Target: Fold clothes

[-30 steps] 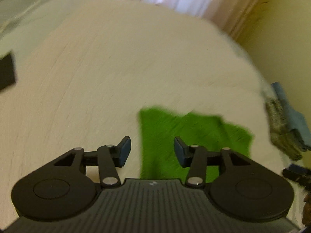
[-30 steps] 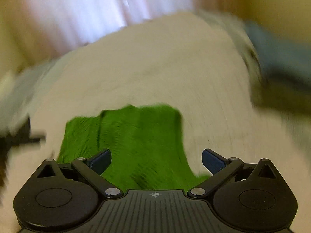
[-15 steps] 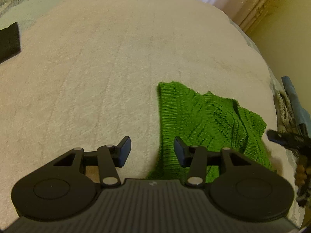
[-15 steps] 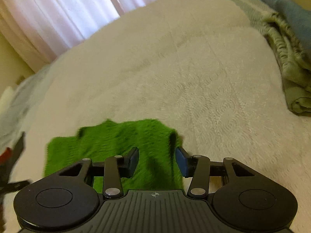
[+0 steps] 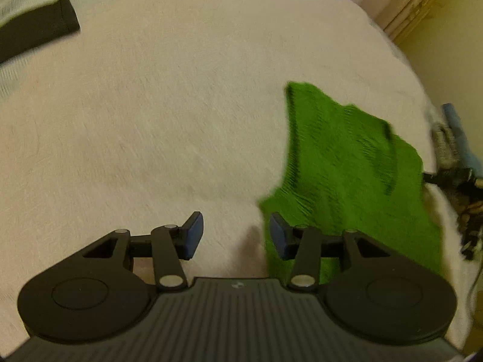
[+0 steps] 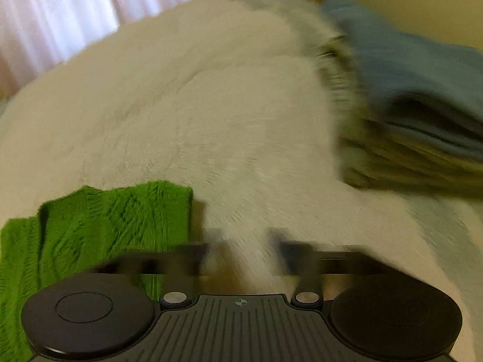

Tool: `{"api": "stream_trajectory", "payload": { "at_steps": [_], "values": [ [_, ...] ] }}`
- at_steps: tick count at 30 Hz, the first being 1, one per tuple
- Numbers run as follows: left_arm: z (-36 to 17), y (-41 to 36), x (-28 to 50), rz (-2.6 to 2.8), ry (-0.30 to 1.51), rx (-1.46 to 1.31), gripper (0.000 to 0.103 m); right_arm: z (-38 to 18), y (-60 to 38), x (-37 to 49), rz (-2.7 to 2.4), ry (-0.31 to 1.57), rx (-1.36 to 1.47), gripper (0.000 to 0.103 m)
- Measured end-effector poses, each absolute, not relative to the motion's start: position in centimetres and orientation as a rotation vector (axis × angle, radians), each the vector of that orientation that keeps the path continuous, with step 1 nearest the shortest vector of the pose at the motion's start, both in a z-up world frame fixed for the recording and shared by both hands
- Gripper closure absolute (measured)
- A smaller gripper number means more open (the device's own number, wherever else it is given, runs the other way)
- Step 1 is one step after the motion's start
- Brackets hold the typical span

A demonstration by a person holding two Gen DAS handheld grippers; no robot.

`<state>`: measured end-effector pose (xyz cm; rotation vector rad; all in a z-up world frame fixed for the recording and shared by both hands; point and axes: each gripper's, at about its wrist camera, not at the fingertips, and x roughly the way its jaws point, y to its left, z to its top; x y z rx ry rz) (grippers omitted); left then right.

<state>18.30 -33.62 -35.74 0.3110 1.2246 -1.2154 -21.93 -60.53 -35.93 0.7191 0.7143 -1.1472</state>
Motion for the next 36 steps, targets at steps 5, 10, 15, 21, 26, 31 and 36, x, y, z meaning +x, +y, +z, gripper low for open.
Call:
{"api": "stream_trajectory", "payload": {
  "at_steps": [5,10,15,21,26,31,36],
  "values": [
    [-37.7,-34.0,15.9,-1.237,1.308,0.319,0.06,-33.8,-52.0,-28.1,-1.111,0.586,0.873,0.022],
    [-34.5,-32.8,14.8,-1.258,1.085,0.398,0.097,-31.3,-44.7,-32.5,-1.077,0.594,0.957,0.022],
    [-33.3,-30.6,15.9,-1.132,1.019,0.525,0.097,-29.1,-38.1,-33.5,-0.947,0.683,0.953,0.022],
    [-33.2,-22.9,14.6,-1.109,1.213,0.456,0.066,-28.0,-29.5,-31.9,-0.712,0.86,0.784,0.023],
    [-33.3,-14.3,12.0,-1.082,1.407,0.307,0.06,-28.6,-25.0,-30.4,-0.681,0.936,0.63,0.023],
    [-34.3,-9.9,9.2,-1.093,1.532,0.166,0.053,-30.6,-25.7,-28.5,-0.769,0.957,0.596,0.036],
    [-37.0,-10.8,7.4,-1.115,1.592,0.059,0.091,-32.1,-26.1,-29.8,-0.809,1.008,0.638,0.102]
  ]
}}
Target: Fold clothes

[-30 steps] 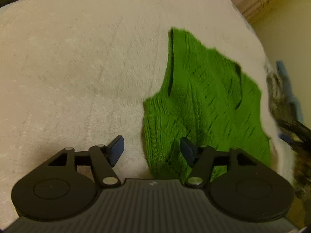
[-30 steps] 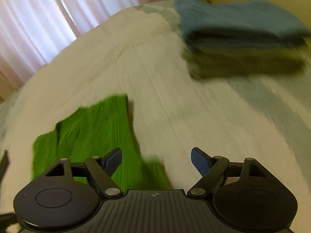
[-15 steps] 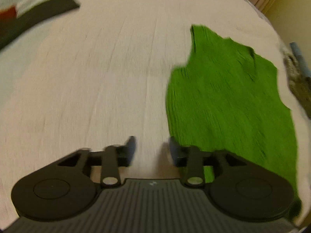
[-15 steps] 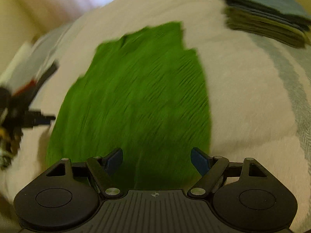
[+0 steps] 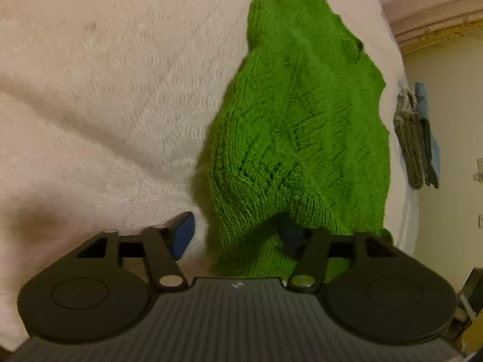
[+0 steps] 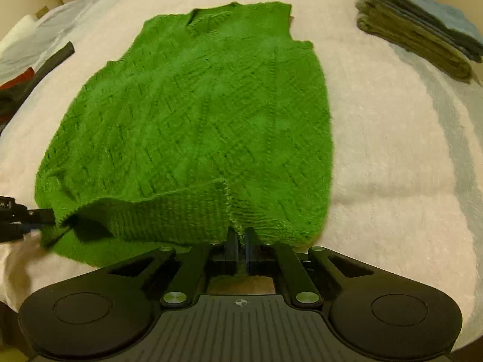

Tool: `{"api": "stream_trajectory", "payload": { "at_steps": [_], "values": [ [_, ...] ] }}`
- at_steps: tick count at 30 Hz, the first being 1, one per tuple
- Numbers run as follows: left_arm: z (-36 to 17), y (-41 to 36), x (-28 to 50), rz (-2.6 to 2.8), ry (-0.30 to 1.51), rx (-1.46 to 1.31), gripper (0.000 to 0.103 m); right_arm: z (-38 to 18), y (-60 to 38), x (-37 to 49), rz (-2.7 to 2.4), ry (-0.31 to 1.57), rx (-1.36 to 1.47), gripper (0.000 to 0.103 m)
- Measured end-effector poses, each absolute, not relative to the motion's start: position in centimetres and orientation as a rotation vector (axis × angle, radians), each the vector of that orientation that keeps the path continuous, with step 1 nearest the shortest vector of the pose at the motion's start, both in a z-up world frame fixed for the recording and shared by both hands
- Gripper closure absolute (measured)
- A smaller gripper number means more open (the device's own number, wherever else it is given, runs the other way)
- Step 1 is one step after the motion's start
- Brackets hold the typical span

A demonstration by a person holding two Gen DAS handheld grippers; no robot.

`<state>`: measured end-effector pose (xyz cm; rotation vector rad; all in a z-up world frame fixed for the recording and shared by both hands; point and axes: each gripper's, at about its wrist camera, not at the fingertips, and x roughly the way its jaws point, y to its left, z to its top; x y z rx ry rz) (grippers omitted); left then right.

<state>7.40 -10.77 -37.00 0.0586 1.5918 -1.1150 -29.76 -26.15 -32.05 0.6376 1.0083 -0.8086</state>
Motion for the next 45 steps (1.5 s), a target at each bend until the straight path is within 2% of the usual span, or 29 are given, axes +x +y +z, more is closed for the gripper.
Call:
{"api": "stream_trajectory", "payload": {
  "at_steps": [1,4,8,10,12,13,14,15,16,18,20,22,24,25,26,27,31,33,35,36,37,38,39,40,42,44,45],
  "values": [
    [-36.8,-10.5,7.3,-1.132,1.59,0.019,0.099,-31.1,-25.3,-30.4,-0.809,0.998,0.572,0.102],
    [-34.4,-8.4,7.8,-1.215,1.523,-0.075,0.099,-28.6,-22.5,-33.1,-0.78,0.97,0.462,0.102],
    [-34.6,-5.4,8.5,-1.121,1.516,0.086,0.099,-33.5,-20.6,-35.6,-0.696,1.273,0.63,0.102],
    [-35.7,-5.0,8.5,-1.031,1.537,0.238,0.1,-35.7,-20.2,-36.5,-0.718,1.363,0.679,0.102],
    [-35.2,-4.9,8.4,-1.031,1.512,0.283,0.097,-34.9,-21.3,-37.2,-0.768,1.28,0.734,0.101],
    [-34.6,-5.0,8.5,-1.042,1.484,0.293,0.087,-34.5,-21.8,-37.6,-0.794,1.233,0.761,0.098],
    [-33.9,-5.2,8.5,-1.054,1.443,0.302,0.074,-34.0,-22.4,-37.9,-0.818,1.186,0.788,0.071],
    [-33.4,-5.7,8.5,-1.068,1.411,0.305,0.068,-33.7,-23.4,-38.0,-0.836,1.119,0.823,0.027],
    [-33.1,-6.5,8.5,-1.086,1.391,0.302,0.063,-33.4,-24.4,-38.1,-0.853,1.05,0.858,0.021],
    [-32.6,-8.2,8.5,-1.121,1.348,0.295,0.055,-32.7,-26.4,-38.2,-0.884,0.908,0.924,0.022],
    [-32.0,-9.9,8.6,-1.155,1.306,0.287,0.043,-32.8,-28.4,-38.0,-0.898,0.802,1.0,0.022],
    [-32.7,-11.2,8.2,-1.178,1.296,0.316,0.043,-34.5,-29.4,-37.9,-0.898,0.766,1.081,0.026],
    [-33.9,-12.4,7.8,-1.196,1.299,0.359,0.049,-36.3,-29.9,-37.8,-0.905,0.751,1.156,0.045],
    [-34.6,-12.7,7.6,-1.2,1.306,0.38,0.058,-37.1,-30.1,-37.8,-0.906,0.745,1.193,0.056],
    [-35.1,-12.6,7.6,-1.202,1.322,0.384,0.085,-36.5,-30.1,-37.9,-0.897,0.739,1.183,0.099],
    [-35.5,-12.6,7.6,-1.212,1.338,0.37,0.095,-35.8,-30.1,-38.1,-0.887,0.732,1.168,0.098],
    [-33.9,-9.6,9.1,-1.237,1.374,0.154,0.097,-33.0,-29.8,-39.1,-0.858,0.697,1.128,0.099],
    [-33.5,-8.1,9.9,-1.205,1.384,0.106,0.098,-33.3,-29.9,-40.3,-0.878,0.709,1.161,0.099],
    [-34.7,-8.0,9.9,-1.149,1.408,0.172,0.096,-35.3,-30.3,-40.1,-0.883,0.789,1.2,0.098],
    [-35.4,-8.5,9.5,-1.123,1.417,0.232,0.095,-36.0,-30.5,-39.6,-0.891,0.831,1.204,0.092],
    [-35.8,-9.2,9.2,-1.107,1.415,0.295,0.087,-35.9,-30.8,-39.1,-0.894,0.851,1.192,0.088],
    [-35.8,-9.8,8.9,-1.105,1.405,0.337,0.083,-35.4,-31.2,-38.6,-0.887,0.867,1.162,0.067],
    [-35.5,-10.4,8.8,-1.111,1.386,0.37,0.083,-34.4,-31.6,-38.1,-0.91,0.891,1.101,0.039],
    [-34.9,-10.9,8.9,-1.129,1.354,0.392,0.081,-33.6,-31.8,-37.9,-0.942,0.901,1.042,0.029],
    [-33.3,-11.5,9.7,-1.151,1.281,0.42,0.077,-32.1,-32.9,-37.9,-0.975,0.895,0.945,0.029],
    [-32.0,-12.4,11.0,-1.152,1.224,0.413,0.065,-31.3,-34.9,-38.0,-0.978,0.863,0.924,0.029],
    [-31.5,-13.2,11.8,-1.153,1.202,0.401,0.063,-31.2,-36.0,-37.7,-0.971,0.839,0.92,0.029]
  ]
}}
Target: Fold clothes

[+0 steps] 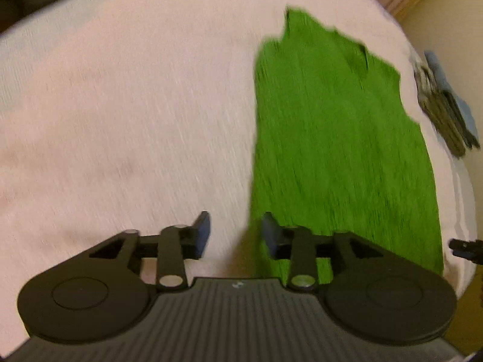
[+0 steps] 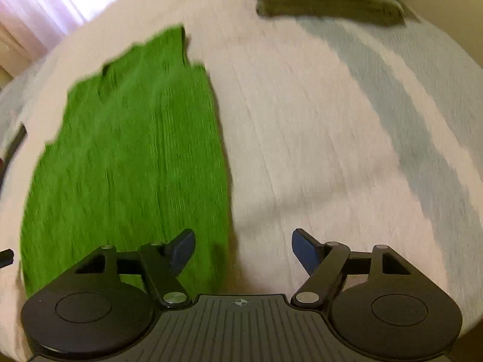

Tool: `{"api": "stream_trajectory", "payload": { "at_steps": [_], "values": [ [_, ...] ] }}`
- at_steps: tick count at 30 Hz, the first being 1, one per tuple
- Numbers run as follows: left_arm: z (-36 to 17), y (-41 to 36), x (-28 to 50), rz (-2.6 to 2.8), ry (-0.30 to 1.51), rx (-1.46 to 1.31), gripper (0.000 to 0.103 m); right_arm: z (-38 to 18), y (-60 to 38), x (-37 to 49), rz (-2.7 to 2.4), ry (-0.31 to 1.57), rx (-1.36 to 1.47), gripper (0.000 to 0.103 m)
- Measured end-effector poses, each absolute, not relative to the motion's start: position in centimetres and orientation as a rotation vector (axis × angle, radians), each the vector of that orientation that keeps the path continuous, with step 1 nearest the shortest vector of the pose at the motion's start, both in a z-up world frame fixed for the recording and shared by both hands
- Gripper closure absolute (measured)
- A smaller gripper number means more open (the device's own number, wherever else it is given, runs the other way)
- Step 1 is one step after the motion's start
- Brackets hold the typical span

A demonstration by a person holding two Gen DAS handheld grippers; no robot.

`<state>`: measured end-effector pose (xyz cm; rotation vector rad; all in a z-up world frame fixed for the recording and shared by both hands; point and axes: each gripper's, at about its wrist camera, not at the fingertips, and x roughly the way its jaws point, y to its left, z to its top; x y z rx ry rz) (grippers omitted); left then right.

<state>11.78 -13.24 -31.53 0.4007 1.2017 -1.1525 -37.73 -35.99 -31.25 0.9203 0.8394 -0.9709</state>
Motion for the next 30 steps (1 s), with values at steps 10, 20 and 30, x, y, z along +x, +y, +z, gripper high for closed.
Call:
{"api": "stream_trajectory", "payload": {
  "at_steps": [10,20,30],
  "values": [
    [-31.6,-30.0,15.0,-1.329,1.003,0.425,0.057,-32.2,-47.8,-26.9,-0.827,0.772,0.632,0.034],
    [-34.4,-39.4,13.2,-1.625,0.851,0.782,0.05,-35.9,-54.9,-22.2,-0.656,0.82,0.59,0.034],
    [-37.2,-40.5,13.5,-1.683,0.906,0.845,0.085,-38.3,-57.2,-22.0,-0.593,0.825,0.713,0.066]
  ]
}}
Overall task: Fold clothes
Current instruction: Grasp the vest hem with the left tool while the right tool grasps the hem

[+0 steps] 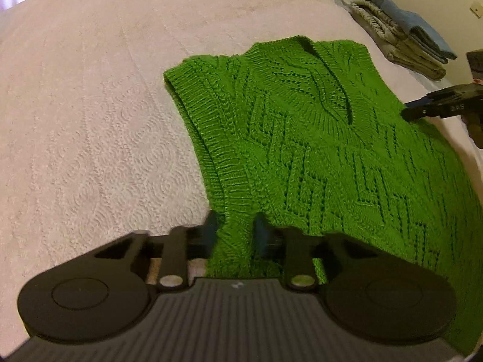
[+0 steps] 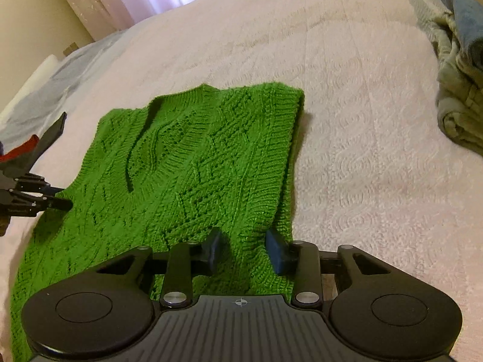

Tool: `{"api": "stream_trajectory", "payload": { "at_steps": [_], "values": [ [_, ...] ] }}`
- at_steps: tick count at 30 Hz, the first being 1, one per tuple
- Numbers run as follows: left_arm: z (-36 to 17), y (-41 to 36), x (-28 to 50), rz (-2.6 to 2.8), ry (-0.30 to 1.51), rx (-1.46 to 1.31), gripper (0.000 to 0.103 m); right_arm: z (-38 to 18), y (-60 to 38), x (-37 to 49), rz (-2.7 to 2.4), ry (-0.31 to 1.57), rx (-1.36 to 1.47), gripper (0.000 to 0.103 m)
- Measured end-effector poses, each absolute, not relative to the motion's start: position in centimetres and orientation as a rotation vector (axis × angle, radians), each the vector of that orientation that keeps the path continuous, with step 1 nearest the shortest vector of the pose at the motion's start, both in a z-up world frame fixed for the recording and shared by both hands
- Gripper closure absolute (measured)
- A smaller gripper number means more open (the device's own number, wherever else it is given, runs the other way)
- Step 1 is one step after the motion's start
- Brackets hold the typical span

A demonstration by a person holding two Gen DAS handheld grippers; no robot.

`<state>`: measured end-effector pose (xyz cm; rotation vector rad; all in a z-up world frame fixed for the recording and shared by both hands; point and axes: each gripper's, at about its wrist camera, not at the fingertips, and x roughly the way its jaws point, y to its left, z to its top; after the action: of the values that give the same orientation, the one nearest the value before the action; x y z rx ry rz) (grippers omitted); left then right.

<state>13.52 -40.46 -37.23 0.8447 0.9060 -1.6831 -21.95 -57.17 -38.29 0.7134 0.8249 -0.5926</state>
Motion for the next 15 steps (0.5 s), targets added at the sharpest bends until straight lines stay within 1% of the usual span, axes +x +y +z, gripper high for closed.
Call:
{"api": "stream_trajectory", "payload": {
  "at_steps": [1,5,8,9,10,11,15],
  "values": [
    [-37.2,-40.4,13.5,-1.683,0.905,0.842,0.085,-38.5,-57.3,-21.9,-0.594,0.828,0.721,0.066],
    [-37.4,-40.4,13.9,-1.679,0.937,0.829,0.078,-39.0,-58.5,-22.6,-0.587,0.796,0.821,0.066],
    [-37.6,-40.6,14.2,-1.692,0.959,0.818,0.078,-39.4,-58.8,-22.8,-0.572,0.779,0.856,0.066],
    [-37.7,-40.6,14.1,-1.697,0.953,0.821,0.082,-39.3,-58.6,-22.5,-0.573,0.784,0.83,0.08],
    [-37.7,-40.6,14.0,-1.701,0.938,0.828,0.09,-39.1,-58.3,-22.3,-0.575,0.791,0.801,0.097],
    [-37.7,-40.6,13.8,-1.708,0.919,0.833,0.093,-38.9,-58.0,-22.0,-0.577,0.797,0.773,0.098],
    [-36.6,-39.5,12.9,-1.718,0.784,0.813,0.094,-37.2,-56.6,-22.0,-0.64,0.774,0.631,0.098]
  ]
}}
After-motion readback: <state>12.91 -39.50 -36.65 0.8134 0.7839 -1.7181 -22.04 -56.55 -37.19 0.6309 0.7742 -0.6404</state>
